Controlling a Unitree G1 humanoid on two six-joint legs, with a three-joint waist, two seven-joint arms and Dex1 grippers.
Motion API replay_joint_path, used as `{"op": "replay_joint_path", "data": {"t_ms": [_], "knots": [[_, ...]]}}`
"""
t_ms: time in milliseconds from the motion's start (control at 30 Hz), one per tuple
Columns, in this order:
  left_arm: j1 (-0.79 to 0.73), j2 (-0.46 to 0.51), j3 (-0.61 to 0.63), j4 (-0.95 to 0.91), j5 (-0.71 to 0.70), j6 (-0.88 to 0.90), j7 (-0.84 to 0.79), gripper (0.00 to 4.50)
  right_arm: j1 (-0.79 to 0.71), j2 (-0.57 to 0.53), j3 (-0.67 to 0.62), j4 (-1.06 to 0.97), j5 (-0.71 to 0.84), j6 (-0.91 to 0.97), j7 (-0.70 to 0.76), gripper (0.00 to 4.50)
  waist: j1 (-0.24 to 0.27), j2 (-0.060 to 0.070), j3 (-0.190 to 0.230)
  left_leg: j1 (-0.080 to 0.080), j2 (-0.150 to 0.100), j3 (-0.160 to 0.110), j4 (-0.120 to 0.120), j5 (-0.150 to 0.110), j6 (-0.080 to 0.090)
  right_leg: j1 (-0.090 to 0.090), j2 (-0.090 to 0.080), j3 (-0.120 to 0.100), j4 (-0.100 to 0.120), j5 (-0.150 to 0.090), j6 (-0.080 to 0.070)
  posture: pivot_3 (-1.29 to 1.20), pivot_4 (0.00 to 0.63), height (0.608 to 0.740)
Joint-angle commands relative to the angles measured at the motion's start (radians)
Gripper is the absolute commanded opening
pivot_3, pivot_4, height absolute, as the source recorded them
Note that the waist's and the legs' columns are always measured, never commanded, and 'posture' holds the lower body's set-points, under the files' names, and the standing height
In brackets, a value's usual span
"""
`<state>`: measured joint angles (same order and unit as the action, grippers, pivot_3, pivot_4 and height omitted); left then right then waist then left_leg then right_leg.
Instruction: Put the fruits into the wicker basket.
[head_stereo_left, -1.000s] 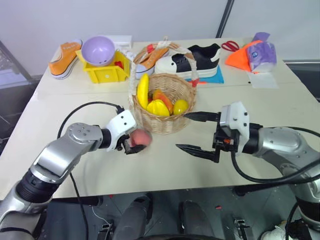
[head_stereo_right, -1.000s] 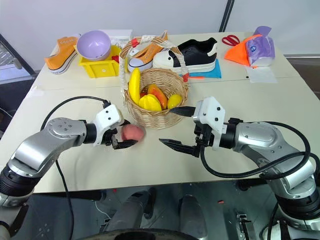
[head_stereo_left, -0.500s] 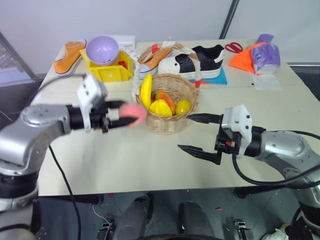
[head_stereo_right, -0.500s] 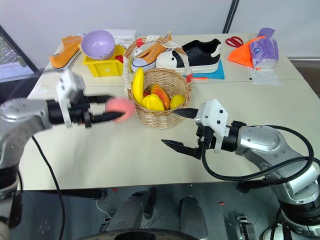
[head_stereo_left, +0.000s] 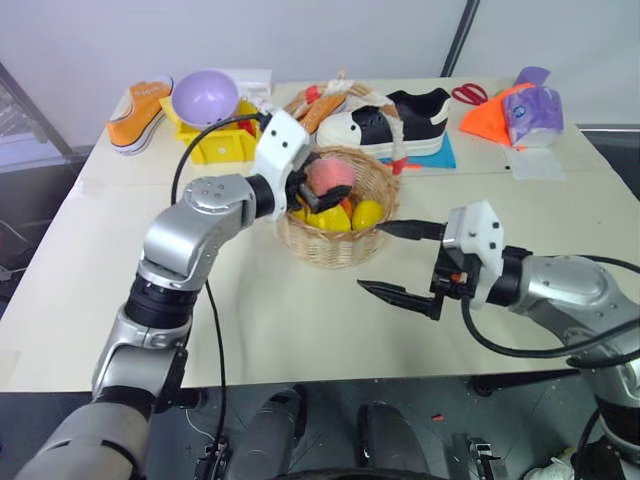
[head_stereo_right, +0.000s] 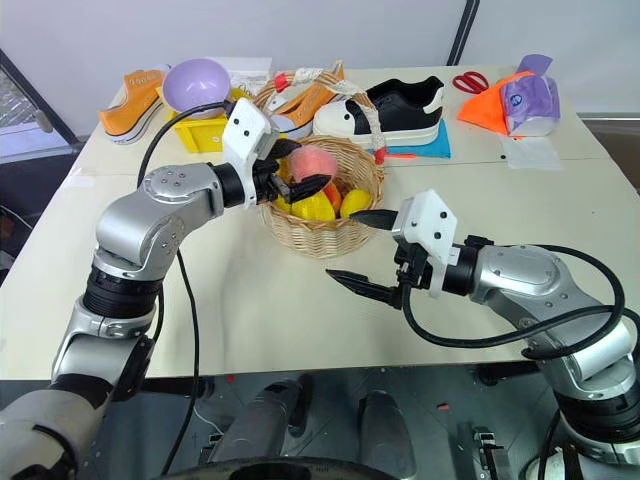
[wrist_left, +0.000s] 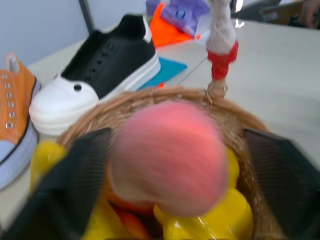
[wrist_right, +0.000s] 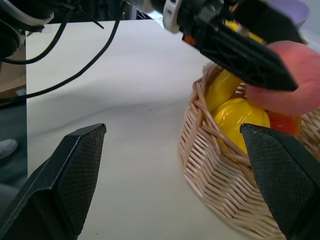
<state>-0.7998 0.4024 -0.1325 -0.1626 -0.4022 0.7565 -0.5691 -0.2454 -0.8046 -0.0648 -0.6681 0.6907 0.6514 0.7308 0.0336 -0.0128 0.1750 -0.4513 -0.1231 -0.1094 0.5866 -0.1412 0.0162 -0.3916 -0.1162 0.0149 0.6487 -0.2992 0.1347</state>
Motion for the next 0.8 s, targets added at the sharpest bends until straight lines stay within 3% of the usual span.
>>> {"op": "replay_joint_path", "data": {"t_ms": [33,200,333,633,800], "knots": [[0.047,0.032,0.125,-0.100,-0.103,-0.076,-0.105,4.48,-0.008,0.033,-0.052,-0.010,0.000,-0.012,-0.056,4.50,-0.002,0.000,0.000,0.000,0.000,0.000,0.000,0.000,0.000,0.000,0.000,0.000,0.000,0.000,0.000,0.00,0.150,0.740],[0.226,0.143,0.280,-0.158,-0.275,-0.047,-0.275,4.48,-0.056,0.090,-0.039,0.113,-0.099,-0.041,-0.144,4.50,-0.026,0.001,0.000,0.002,0.000,0.000,0.000,0.000,0.000,0.000,0.000,0.000,0.001,0.000,-0.001,0.00,0.150,0.740],[0.355,0.186,0.354,-0.210,-0.318,-0.096,-0.312,4.48,-0.133,0.166,-0.029,0.254,-0.165,-0.077,-0.204,4.50,-0.028,0.001,0.000,0.004,0.000,0.000,0.000,0.000,0.000,-0.001,0.001,0.000,0.001,-0.002,-0.004,0.00,0.150,0.740],[0.446,0.175,0.338,-0.270,-0.299,-0.174,-0.284,4.48,-0.372,0.369,0.037,0.613,-0.310,-0.199,-0.277,4.50,-0.024,0.001,0.000,0.005,0.000,0.000,0.000,-0.001,-0.002,0.000,0.001,0.001,0.001,-0.001,-0.003,0.00,0.150,0.740],[0.453,0.173,0.325,-0.285,-0.304,-0.177,-0.261,4.50,-0.407,0.429,0.021,0.663,-0.324,-0.209,-0.300,2.22,-0.024,0.001,0.000,0.006,0.000,0.000,-0.002,0.000,-0.002,-0.001,0.002,0.001,0.001,0.000,-0.001,0.00,0.150,0.740]]}}
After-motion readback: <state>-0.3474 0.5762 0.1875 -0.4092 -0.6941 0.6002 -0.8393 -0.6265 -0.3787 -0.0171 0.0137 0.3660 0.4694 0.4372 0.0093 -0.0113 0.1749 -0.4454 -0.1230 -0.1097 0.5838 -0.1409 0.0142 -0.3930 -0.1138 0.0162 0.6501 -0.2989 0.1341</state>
